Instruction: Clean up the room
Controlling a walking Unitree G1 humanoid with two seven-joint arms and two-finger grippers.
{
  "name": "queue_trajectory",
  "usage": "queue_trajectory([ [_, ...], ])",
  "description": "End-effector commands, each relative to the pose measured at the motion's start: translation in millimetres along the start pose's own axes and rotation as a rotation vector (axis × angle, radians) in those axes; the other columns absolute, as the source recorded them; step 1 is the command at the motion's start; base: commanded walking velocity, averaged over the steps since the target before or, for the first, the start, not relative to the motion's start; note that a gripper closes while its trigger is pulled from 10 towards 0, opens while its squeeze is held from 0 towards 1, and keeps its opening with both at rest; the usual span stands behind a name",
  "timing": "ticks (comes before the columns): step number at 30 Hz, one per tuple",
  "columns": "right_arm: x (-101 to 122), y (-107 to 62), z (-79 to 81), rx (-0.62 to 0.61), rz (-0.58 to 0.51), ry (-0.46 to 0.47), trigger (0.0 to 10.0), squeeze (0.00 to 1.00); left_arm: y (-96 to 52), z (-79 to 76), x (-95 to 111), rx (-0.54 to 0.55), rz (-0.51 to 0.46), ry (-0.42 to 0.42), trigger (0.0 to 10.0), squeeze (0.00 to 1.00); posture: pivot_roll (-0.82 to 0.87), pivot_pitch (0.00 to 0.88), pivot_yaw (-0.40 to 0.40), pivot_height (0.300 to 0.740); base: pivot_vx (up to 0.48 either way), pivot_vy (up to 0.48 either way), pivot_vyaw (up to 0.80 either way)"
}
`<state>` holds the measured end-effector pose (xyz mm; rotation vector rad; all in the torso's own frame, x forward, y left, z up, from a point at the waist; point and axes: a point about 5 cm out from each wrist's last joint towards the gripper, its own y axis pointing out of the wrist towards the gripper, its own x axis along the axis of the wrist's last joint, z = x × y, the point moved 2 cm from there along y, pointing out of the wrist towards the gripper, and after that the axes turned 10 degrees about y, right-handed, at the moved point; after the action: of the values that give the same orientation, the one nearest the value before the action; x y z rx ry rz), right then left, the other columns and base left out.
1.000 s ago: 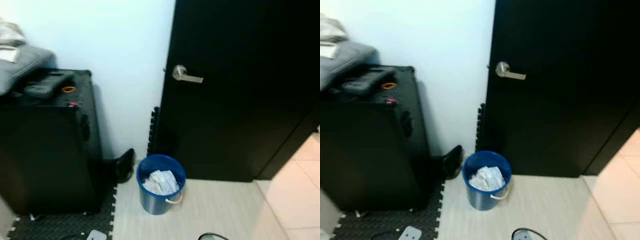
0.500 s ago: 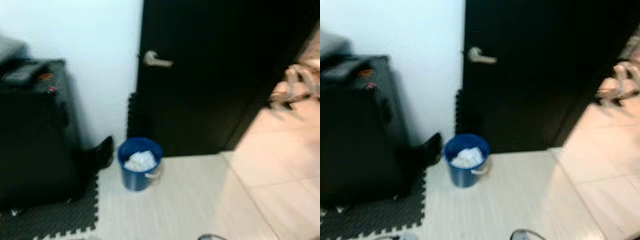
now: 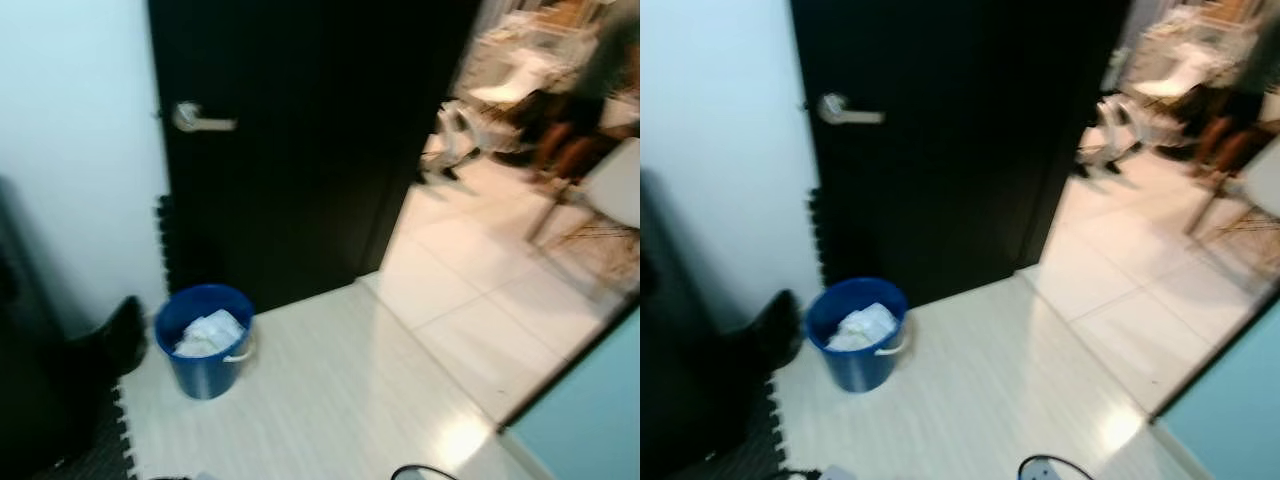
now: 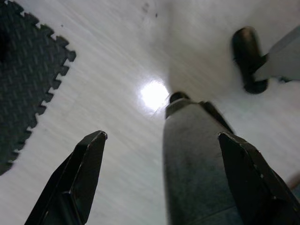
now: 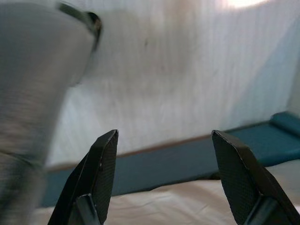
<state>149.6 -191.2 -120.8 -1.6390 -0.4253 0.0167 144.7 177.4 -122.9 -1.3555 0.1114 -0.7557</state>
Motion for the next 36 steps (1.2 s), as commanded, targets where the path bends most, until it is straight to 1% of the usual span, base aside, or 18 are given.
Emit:
queue_trajectory([
  [1, 1.4, -0.6, -6.7, -0.019, -0.005, -0.016, 10.0, 0.0, -1.2, -2.9, -11.1, -0.021, 0.04, 0.01, 10.0, 0.0, 0.05, 0.0, -0.08, 0.74, 0.0, 0.0, 0.0],
  [2, 1.9, -0.7, -6.7, -0.019, -0.008, -0.025, 10.0, 0.0, -1.4, 1.6, -12.6, -0.015, 0.043, 0.005, 10.0, 0.0, 0.05, 0.0, -0.08, 0.74, 0.0, 0.0, 0.0],
  [3, 1.9, -0.7, -6.7, -0.019, -0.008, -0.025, 10.0, 0.0, -1.4, 1.6, -12.6, -0.015, 0.043, 0.005, 10.0, 0.0, 0.05, 0.0, -0.08, 0.74, 0.0, 0.0, 0.0],
  [4, 4.1, -0.7, -4.3, 0.008, -0.02, -0.054, 10.0, 0.0, -1.9, 6.2, -15.5, -0.009, 0.052, 0.005, 10.0, 0.0, 0.05, 0.0, -0.081, 0.74, 0.0, 0.0, 0.8],
  [6, 4.4, -0.7, -3.7, 0.014, -0.02, -0.066, 10.0, 0.0, -2.0, 6.6, -16.3, -0.009, 0.054, 0.005, 10.0, 0.0, 0.05, 0.0, -0.081, 0.74, 0.0, 0.0, 0.8],
  [13, 2.8, -0.6, -2.9, 0.019, -0.012, -0.067, 10.0, 0.0, -1.3, 4.9, -11.9, -0.011, 0.045, 0.011, 10.0, 0.0, 0.05, 0.0, -0.082, 0.74, 0.0, 0.0, 0.8],
  [24, 2.9, -0.7, -3.3, 0.025, -0.007, -0.078, 10.0, 0.0, -1.2, 0.8, -11.9, -0.023, 0.046, 0.026, 10.0, 0.0, 0.04, 0.0, -0.085, 0.74, 0.0, 0.0, 0.8],
  [29, 2.5, -0.7, -3.5, 0.028, -0.004, -0.087, 10.0, 0.0, -1.1, -2.5, -11.3, -0.035, 0.051, 0.049, 10.0, 0.0, 0.04, 0.0, -0.084, 0.74, 0.0, 0.0, 0.8],
  [36, 2.0, -0.8, -3.3, 0.033, -0.001, -0.092, 10.0, 0.0, -1.2, -3.1, -12.1, -0.04, 0.053, 0.053, 10.0, 0.0, 0.04, 0.0, -0.086, 0.74, 0.0, 0.0, 0.8],
])
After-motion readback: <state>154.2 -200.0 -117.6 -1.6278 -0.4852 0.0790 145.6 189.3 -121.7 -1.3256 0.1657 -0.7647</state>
